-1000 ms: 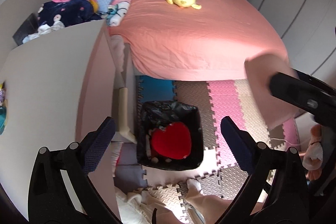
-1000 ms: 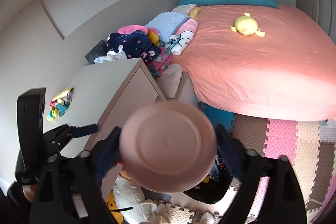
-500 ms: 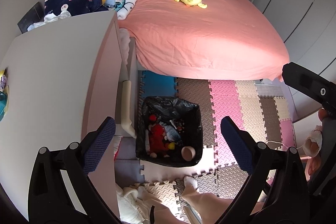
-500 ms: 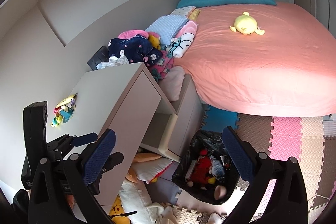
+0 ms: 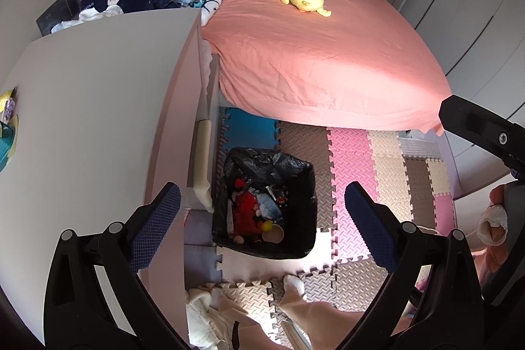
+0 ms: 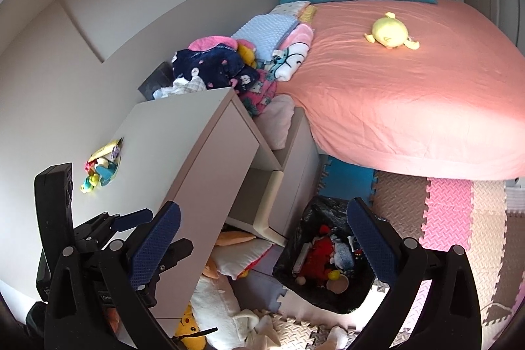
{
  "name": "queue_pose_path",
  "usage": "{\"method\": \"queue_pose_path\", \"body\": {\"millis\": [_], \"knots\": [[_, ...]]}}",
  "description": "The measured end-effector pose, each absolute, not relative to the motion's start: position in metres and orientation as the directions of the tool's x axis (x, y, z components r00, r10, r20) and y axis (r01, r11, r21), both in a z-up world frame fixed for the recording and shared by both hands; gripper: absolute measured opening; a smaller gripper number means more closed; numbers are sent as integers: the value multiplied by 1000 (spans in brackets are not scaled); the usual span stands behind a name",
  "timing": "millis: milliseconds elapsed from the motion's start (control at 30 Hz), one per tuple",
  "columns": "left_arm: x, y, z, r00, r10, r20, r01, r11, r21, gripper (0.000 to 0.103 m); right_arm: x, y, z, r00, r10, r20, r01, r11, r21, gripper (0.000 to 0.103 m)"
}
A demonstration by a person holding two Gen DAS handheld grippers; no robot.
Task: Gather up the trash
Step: 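Move both tools back over the desk toward the frog toy and teal plate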
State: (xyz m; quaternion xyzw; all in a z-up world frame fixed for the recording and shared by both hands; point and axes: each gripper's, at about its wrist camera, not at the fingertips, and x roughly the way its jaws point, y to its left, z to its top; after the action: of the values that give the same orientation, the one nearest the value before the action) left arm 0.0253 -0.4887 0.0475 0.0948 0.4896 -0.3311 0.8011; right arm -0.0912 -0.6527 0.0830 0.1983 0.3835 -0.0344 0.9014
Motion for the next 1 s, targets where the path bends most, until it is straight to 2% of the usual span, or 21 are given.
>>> {"method": "queue_pose_path", "body": {"millis": [333, 1000], "knots": [[40, -443, 47, 342, -421, -840, 540, 820, -191, 97, -58, -605, 92, 698, 140, -702, 98, 953, 288, 101], [83, -272, 48, 482, -271, -833, 193, 961, -201, 97, 48, -447, 92, 557, 416, -719, -222, 909, 353, 101]]}}
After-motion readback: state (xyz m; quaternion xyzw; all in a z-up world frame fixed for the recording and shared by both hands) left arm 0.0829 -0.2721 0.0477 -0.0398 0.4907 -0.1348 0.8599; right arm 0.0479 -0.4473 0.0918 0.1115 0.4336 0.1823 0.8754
